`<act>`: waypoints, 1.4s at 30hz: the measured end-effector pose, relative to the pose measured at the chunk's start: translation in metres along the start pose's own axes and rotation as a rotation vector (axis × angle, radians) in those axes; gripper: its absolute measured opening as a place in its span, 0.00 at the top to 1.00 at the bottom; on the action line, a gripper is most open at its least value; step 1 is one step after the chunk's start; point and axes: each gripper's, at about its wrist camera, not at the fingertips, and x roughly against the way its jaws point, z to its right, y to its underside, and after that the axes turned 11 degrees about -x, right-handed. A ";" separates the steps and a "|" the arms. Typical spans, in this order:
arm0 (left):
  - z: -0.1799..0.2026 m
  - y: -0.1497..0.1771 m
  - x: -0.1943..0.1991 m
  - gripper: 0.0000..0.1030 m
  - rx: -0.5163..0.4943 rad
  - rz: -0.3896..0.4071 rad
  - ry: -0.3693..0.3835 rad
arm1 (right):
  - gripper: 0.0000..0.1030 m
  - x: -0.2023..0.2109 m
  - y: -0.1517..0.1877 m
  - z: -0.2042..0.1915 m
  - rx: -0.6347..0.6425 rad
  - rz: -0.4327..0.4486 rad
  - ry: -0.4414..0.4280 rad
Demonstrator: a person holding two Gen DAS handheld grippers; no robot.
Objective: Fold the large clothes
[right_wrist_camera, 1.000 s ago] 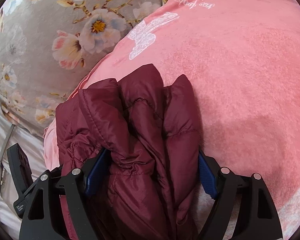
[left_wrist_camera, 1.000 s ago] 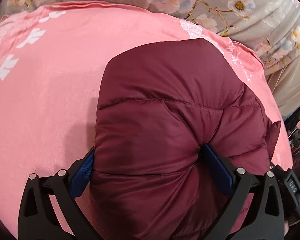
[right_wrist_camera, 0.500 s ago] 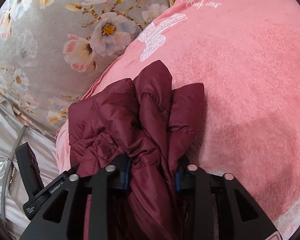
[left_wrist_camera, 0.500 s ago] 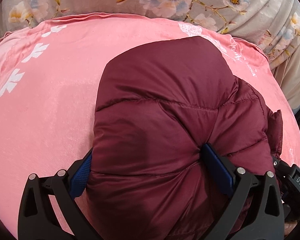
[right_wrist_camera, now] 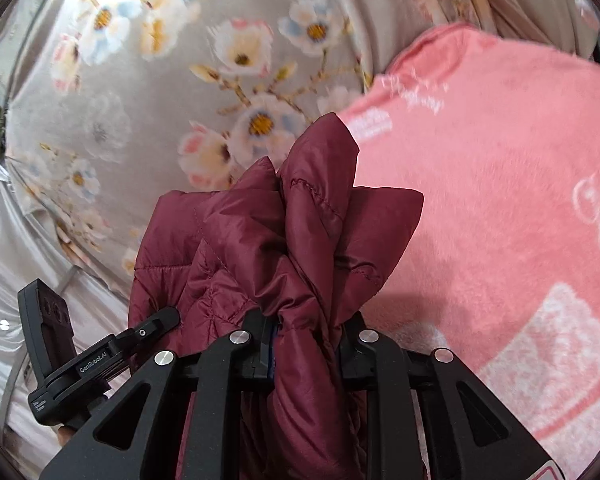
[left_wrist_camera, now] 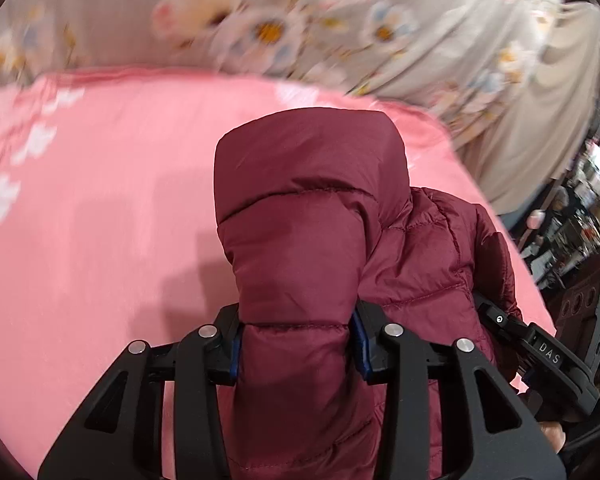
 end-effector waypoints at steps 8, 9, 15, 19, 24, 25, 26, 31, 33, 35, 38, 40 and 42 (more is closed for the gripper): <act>0.050 -0.032 0.102 0.62 -0.213 0.253 -0.043 | 0.81 0.071 -0.003 -0.075 0.127 0.172 -0.113; 0.053 -0.035 0.116 0.62 -0.236 0.288 -0.059 | 0.81 0.077 -0.003 -0.087 0.149 0.190 -0.124; 0.045 -0.040 0.167 0.62 -0.258 0.396 -0.101 | 0.81 0.089 -0.002 -0.133 0.217 0.215 -0.176; 0.029 -0.046 0.188 0.62 -0.257 0.438 -0.141 | 0.81 0.077 0.000 -0.163 0.236 0.186 -0.229; 0.003 -0.050 0.219 0.62 -0.267 0.492 -0.218 | 0.81 0.045 0.007 -0.193 0.261 0.123 -0.264; -0.004 -0.051 0.222 0.62 -0.266 0.496 -0.232 | 0.81 0.038 0.008 -0.196 0.266 0.117 -0.265; -0.011 -0.053 0.223 0.62 -0.265 0.498 -0.243 | 0.81 0.029 0.008 -0.200 0.272 0.107 -0.264; -0.045 -0.064 0.207 0.62 -0.246 0.473 -0.295 | 0.81 -0.030 0.008 -0.209 0.272 0.039 -0.230; -0.061 -0.069 0.191 0.62 -0.233 0.445 -0.313 | 0.81 -0.060 0.009 -0.207 0.269 0.005 -0.211; -0.077 -0.071 0.173 0.62 -0.223 0.417 -0.333 | 0.81 -0.088 0.009 -0.202 0.257 -0.028 -0.201; -0.103 -0.076 0.146 0.62 -0.199 0.371 -0.344 | 0.81 -0.129 0.010 -0.193 0.243 -0.075 -0.186; -0.118 -0.075 0.129 0.62 -0.182 0.344 -0.347 | 0.81 -0.153 0.013 -0.186 0.234 -0.104 -0.170; -0.135 -0.073 0.109 0.62 -0.163 0.310 -0.350 | 0.81 -0.178 0.018 -0.178 0.226 -0.134 -0.143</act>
